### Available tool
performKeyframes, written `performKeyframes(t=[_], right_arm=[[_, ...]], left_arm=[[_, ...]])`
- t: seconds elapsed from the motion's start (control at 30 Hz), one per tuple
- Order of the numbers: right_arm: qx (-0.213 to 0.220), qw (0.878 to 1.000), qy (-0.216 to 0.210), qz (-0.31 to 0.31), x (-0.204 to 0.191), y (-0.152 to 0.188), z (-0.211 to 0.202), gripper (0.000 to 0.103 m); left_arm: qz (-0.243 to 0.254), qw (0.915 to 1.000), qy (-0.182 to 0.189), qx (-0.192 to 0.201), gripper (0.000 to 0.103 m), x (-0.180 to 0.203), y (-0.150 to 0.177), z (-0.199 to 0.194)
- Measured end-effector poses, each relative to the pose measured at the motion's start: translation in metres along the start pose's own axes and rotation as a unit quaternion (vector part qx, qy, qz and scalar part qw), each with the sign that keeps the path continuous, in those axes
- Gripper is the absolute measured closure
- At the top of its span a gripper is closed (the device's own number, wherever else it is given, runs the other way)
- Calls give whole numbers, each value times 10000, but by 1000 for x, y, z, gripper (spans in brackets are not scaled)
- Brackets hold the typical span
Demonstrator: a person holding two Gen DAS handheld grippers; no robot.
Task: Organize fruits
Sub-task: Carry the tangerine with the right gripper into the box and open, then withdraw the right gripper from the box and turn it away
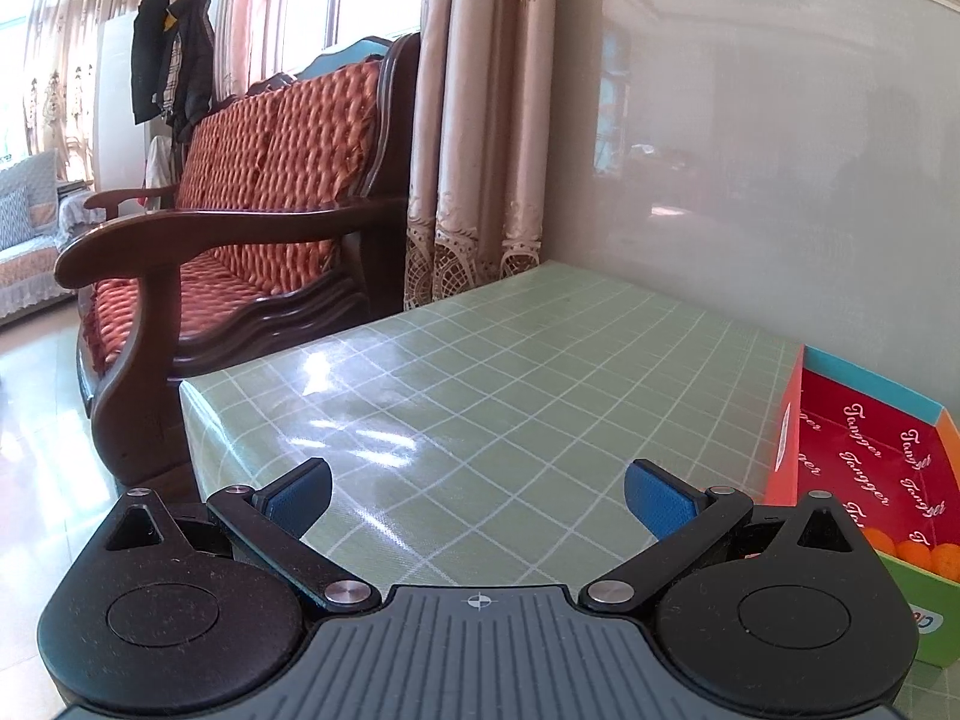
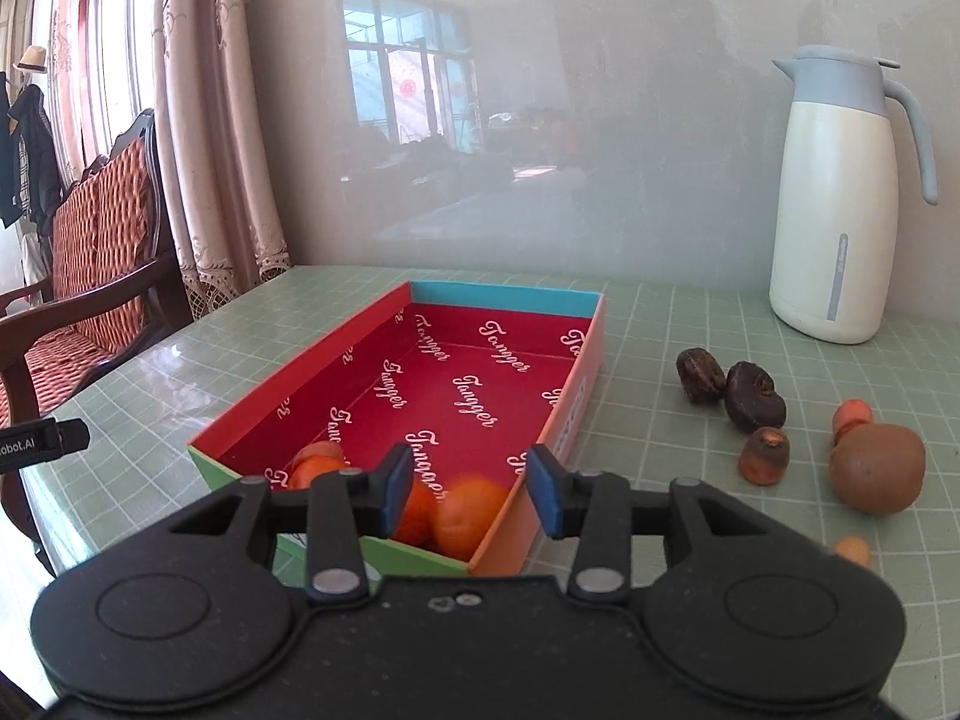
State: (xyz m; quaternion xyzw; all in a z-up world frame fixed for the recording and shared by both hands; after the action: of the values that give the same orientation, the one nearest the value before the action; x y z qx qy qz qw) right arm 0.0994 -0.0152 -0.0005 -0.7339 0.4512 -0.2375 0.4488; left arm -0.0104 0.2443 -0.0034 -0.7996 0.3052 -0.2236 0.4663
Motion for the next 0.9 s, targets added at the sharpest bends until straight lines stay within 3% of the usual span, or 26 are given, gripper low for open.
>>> performKeyframes(t=[0.27, 0.4, 0.5, 0.6, 0.9], right_arm=[[31, 9996, 55, 277, 16, 0, -8, 58], [106, 9988, 280, 386, 30, 0, -15, 37], [170, 9973, 530, 475, 44, 1, -23, 32], [189, 9950, 746, 631, 60, 2, -29, 19], [196, 9856, 1415, 899, 105, 12, -52, 8]], left_arm=[[81, 9999, 118, 8, 0, 12, 2, -5], [176, 9996, 211, 16, 0, 24, 4, -8], [270, 9992, 290, 32, 0, 35, 6, -11], [383, 9985, 400, 55, 0, 48, 8, -16], [819, 9921, 930, 202, 0, 103, 19, -41]])
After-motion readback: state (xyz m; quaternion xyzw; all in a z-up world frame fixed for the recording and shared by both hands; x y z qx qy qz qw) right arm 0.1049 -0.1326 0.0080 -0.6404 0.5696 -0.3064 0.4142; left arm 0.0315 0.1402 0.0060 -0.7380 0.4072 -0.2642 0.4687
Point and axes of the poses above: each gripper's, at about its wrist camera, not at the fingertips, and z roughly the way its jaws point, x to its right, y to its underside, the point moved 3 cm from there along z, roughly the way its jaws point, and after that the axes turned 3 degrees about -z, right-handed, at the moved point
